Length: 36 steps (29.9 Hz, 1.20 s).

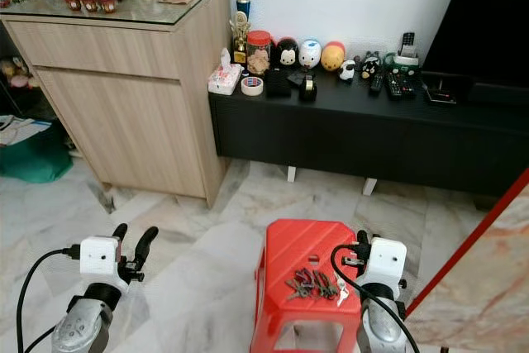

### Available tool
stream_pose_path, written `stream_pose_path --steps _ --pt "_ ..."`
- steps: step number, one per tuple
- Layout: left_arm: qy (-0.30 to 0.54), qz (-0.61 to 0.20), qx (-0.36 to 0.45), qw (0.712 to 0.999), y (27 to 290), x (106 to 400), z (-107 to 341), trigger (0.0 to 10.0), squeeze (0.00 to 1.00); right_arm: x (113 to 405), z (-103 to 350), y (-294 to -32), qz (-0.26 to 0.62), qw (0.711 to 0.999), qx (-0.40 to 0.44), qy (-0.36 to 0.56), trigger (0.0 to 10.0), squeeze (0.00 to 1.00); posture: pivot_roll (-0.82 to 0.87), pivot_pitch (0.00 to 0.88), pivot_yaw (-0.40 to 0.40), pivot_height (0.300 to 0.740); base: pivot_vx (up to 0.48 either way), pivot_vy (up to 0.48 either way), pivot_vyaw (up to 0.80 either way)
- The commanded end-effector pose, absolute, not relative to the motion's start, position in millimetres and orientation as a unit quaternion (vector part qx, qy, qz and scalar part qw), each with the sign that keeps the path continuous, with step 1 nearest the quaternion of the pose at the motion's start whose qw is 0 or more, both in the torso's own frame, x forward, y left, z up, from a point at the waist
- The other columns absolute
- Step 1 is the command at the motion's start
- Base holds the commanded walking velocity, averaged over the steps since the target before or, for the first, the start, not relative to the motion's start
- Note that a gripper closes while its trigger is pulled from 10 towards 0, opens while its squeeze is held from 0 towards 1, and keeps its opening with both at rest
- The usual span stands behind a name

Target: Hang keys on a hook

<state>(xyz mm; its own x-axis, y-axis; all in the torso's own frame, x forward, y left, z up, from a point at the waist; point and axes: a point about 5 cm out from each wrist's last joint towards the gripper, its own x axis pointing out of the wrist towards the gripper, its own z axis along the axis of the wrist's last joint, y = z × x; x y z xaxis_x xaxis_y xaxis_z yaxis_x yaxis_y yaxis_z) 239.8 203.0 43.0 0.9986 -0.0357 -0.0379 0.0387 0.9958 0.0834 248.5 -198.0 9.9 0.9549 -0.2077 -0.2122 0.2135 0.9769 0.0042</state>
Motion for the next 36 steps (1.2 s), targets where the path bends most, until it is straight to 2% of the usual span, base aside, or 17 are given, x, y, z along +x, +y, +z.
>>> stream_pose_path --steps 1,10,29,36 --pt "0.016 -0.028 0.049 0.998 197.3 241.9 45.7 10.0 0.00 253.1 14.1 -195.1 -0.104 0.989 0.016 0.101 10.0 0.00 0.04 0.000 -0.043 0.622 0.000 0.000 0.00" --pt "0.018 -0.039 0.055 0.998 200.3 244.8 49.1 10.0 0.00 254.4 13.4 -186.5 -0.093 0.990 0.036 0.096 10.0 0.00 0.04 0.000 -0.009 0.612 0.000 0.000 0.00" --pt "0.022 -0.055 0.044 0.997 193.7 245.9 50.9 10.0 0.00 260.3 11.9 -182.0 -0.072 0.991 0.050 0.104 10.0 0.00 0.05 0.000 -0.021 0.612 0.000 0.000 0.00" --pt "0.024 -0.053 0.043 0.997 194.3 245.2 50.7 10.0 0.00 260.2 10.5 -179.7 -0.066 0.991 0.054 0.107 10.0 0.00 0.05 0.000 -0.020 0.612 0.291 0.000 0.00"
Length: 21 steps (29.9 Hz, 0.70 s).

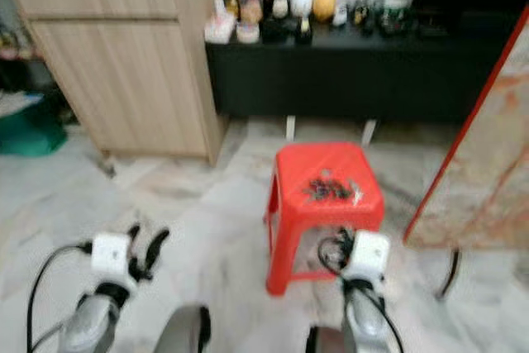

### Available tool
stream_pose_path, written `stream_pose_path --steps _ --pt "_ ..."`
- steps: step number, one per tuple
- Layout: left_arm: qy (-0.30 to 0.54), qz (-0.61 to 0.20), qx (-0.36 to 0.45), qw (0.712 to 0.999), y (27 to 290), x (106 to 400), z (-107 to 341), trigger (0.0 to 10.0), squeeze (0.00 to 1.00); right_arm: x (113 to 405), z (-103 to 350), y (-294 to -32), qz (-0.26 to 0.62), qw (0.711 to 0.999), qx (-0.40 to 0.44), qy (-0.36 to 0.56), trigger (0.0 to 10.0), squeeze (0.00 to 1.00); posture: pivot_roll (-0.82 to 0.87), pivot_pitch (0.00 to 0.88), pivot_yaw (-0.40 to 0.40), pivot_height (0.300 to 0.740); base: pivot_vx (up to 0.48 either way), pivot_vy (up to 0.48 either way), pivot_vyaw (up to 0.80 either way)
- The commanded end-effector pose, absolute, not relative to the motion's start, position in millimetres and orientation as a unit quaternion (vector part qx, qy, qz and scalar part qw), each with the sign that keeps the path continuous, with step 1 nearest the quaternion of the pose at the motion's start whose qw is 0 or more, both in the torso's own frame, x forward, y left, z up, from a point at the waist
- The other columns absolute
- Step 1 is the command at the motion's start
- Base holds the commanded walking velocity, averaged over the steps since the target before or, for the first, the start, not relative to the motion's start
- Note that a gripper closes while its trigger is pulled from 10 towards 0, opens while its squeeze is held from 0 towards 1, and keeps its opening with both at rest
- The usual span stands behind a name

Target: Hang keys on a hook

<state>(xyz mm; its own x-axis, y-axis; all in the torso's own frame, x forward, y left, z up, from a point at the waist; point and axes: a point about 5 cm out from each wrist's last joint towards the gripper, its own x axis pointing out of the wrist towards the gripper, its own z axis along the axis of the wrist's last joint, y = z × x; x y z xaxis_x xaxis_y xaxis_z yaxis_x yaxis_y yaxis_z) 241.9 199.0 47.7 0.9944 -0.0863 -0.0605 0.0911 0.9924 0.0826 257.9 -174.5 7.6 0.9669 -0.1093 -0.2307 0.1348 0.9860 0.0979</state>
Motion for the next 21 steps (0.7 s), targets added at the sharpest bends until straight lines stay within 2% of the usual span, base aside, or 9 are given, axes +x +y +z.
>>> stream_pose_path --steps 1,21 --pt "0.024 -0.053 0.043 0.997 194.4 245.2 50.8 10.0 0.00 260.2 10.3 -179.6 -0.065 0.991 0.054 0.107 10.0 0.00 0.05 0.000 -0.021 0.612 0.315 0.000 0.00" --pt "0.023 -0.052 0.047 0.997 195.8 247.4 52.3 10.0 0.00 262.8 4.3 -179.2 -0.056 0.990 0.048 0.120 10.0 0.00 0.05 0.000 -0.017 0.612 0.341 0.000 0.00"
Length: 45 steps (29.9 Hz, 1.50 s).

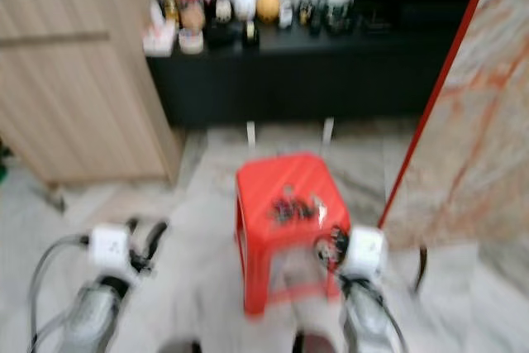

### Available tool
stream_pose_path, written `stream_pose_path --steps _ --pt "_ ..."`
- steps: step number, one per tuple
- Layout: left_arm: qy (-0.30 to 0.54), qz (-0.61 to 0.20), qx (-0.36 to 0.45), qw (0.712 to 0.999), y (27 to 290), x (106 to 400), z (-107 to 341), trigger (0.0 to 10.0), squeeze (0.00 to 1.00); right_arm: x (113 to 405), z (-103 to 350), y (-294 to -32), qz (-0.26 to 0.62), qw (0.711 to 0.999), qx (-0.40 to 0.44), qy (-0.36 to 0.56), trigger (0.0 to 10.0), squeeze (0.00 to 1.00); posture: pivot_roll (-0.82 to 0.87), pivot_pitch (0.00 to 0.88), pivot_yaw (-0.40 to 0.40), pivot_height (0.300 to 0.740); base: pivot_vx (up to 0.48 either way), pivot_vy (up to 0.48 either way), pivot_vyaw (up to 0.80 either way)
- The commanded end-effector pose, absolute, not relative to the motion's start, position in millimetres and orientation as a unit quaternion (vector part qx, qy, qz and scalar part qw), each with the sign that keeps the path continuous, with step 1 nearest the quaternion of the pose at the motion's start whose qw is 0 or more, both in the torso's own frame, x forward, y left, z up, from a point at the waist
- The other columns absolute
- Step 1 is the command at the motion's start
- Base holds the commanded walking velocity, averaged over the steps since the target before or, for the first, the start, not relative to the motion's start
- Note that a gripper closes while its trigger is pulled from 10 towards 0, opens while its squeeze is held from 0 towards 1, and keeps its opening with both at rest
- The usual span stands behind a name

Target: Hang keys on a hook

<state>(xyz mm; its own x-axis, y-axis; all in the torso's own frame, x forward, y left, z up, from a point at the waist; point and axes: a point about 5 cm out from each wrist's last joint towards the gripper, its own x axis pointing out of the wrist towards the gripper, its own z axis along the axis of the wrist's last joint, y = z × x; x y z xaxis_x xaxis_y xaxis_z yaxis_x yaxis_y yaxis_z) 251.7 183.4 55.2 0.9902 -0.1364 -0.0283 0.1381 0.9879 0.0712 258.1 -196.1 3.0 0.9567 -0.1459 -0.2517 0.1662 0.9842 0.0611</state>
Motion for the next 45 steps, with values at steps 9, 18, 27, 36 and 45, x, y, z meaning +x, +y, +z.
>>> stream_pose_path --steps 9,18,27,36,45 --pt "0.024 -0.050 0.045 0.997 194.7 246.9 51.6 10.0 0.00 263.1 3.5 -171.3 -0.021 0.990 0.075 0.116 10.0 1.00 0.05 0.000 -0.018 0.612 0.352 0.000 0.00" --pt "0.024 -0.050 0.045 0.997 194.8 246.7 51.8 10.0 0.00 262.1 0.9 -168.0 -0.001 0.989 0.085 0.122 10.0 1.00 0.05 0.000 -0.018 0.612 0.346 0.000 0.00" --pt "0.026 -0.051 0.048 0.997 193.9 247.4 51.0 10.0 0.00 260.3 -3.1 -168.2 -0.002 0.987 0.071 0.141 10.0 0.00 0.04 0.000 -0.017 0.612 0.074 0.000 0.00" --pt "0.029 -0.057 0.047 0.997 193.1 247.2 50.8 10.0 0.00 258.8 -14.2 -165.0 0.013 0.974 0.110 0.197 10.0 0.00 0.03 0.000 -0.009 0.612 0.000 0.000 0.00" --pt "0.030 -0.055 0.045 0.997 192.7 246.8 49.7 10.0 0.00 265.4 -12.6 -167.5 0.015 0.974 0.100 0.203 10.0 0.00 0.04 0.000 -0.011 0.612 0.000 0.000 0.00"
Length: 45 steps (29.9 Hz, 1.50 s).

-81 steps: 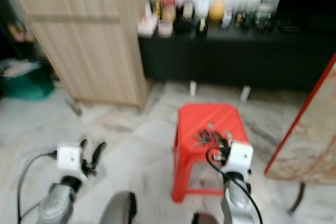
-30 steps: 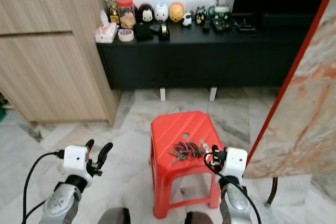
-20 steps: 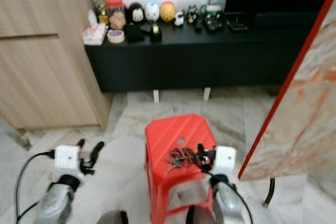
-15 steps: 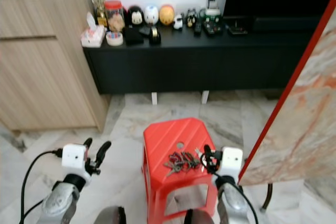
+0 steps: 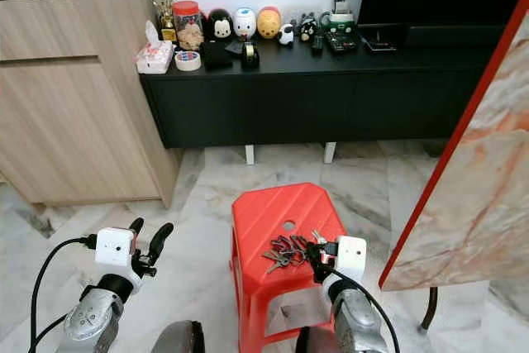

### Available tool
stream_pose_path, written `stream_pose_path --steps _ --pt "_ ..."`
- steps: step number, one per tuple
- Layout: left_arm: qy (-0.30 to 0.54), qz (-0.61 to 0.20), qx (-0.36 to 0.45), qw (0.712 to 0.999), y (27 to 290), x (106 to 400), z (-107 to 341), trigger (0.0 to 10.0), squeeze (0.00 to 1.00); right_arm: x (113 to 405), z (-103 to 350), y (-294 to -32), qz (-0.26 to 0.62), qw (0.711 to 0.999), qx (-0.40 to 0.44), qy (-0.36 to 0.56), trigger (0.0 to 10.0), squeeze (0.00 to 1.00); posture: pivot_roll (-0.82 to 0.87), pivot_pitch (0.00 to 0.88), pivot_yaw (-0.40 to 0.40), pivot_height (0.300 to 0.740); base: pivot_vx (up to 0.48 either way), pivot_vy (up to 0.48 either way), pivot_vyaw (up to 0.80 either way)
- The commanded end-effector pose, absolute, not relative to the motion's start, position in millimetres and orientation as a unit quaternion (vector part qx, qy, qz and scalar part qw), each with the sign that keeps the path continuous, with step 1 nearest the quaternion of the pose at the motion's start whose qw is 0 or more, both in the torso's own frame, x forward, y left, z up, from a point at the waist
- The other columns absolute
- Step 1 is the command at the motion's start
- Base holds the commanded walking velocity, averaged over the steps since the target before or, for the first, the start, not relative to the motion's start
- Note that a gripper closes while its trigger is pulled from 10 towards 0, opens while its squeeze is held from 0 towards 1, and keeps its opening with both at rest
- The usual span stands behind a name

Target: Hang keys on a hook

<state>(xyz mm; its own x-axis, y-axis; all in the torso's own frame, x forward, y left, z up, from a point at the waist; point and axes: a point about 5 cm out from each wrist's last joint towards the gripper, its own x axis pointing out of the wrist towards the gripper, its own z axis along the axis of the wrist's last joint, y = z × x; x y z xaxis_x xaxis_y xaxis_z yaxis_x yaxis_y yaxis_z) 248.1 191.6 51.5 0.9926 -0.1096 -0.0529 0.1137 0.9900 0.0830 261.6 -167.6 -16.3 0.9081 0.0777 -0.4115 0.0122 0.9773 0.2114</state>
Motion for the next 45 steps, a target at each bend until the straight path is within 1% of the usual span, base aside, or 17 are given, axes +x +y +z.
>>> stream_pose_path --steps 1,5,9,26,31,35,37,39,41,42,44,45 --pt "0.030 -0.054 0.044 0.997 192.5 246.8 49.8 10.0 0.00 266.3 -11.0 -167.8 0.016 0.975 0.100 0.196 10.0 0.00 0.04 0.000 -0.011 0.612 0.000 0.000 0.80" --pt "0.029 -0.055 0.044 0.997 192.2 247.0 50.1 10.0 0.00 265.9 -11.3 -168.3 0.014 0.975 0.103 0.197 10.0 0.00 0.04 0.000 -0.011 0.612 0.216 0.000 0.80" --pt "0.027 -0.056 0.045 0.997 192.0 248.0 50.7 10.0 0.00 264.3 -12.9 -171.0 -0.003 0.973 0.114 0.199 10.0 0.00 0.04 0.000 -0.010 0.612 0.292 0.000 0.00" --pt "0.027 -0.057 0.046 0.997 191.5 247.1 49.7 10.0 0.00 264.6 -11.6 -170.7 0.001 0.975 0.110 0.192 10.0 0.00 0.04 0.000 -0.011 0.612 0.293 0.000 0.00" --pt "0.027 -0.055 0.047 0.997 192.2 247.5 49.0 10.0 0.00 262.9 -12.4 -170.4 0.005 0.975 0.107 0.194 10.0 0.00 0.04 0.000 -0.012 0.612 0.000 0.000 0.00" --pt "0.030 -0.053 0.048 0.997 193.6 245.7 47.2 10.0 0.00 253.7 -17.4 -171.1 0.006 0.972 0.117 0.202 10.0 0.00 0.04 0.000 -0.014 0.612 0.000 0.000 0.00" --pt "0.033 -0.052 0.050 0.997 194.7 244.5 45.7 10.0 0.00 246.0 -21.9 -166.9 0.035 0.969 0.123 0.211 10.0 0.00 0.03 0.000 -0.013 0.612 0.000 0.000 0.00" --pt "0.034 -0.051 0.051 0.997 195.4 244.4 45.1 10.0 0.00 242.3 -24.4 -165.4 0.039 0.968 0.122 0.218 10.0 0.00 0.03 0.000 -0.014 0.612 0.000 0.000 0.00" --pt "0.035 -0.051 0.052 0.997 195.9 244.4 45.0 10.0 0.00 239.8 -26.3 -166.4 0.027 0.966 0.127 0.223 10.0 0.00 0.03 0.000 -0.014 0.612 0.000 0.000 0.00" --pt "0.036 -0.050 0.053 0.997 196.9 244.4 44.6 10.0 0.00 235.9 -30.8 -169.2 -0.011 0.960 0.138 0.245 10.0 0.00 0.03 0.000 -0.014 0.612 0.000 0.000 0.00" --pt "0.036 -0.049 0.054 0.997 197.4 244.4 44.3 10.0 0.00 233.9 -32.5 -170.5 -0.029 0.956 0.142 0.255 10.0 0.00 0.03 0.000 -0.014 0.612 0.000 0.000 0.00" --pt "0.037 -0.049 0.054 0.997 197.4 244.5 44.2 10.0 0.00 233.5 -31.7 -170.0 -0.033 0.955 0.159 0.250 10.0 0.00 0.03 0.000 -0.015 0.612 0.000 0.000 0.00"
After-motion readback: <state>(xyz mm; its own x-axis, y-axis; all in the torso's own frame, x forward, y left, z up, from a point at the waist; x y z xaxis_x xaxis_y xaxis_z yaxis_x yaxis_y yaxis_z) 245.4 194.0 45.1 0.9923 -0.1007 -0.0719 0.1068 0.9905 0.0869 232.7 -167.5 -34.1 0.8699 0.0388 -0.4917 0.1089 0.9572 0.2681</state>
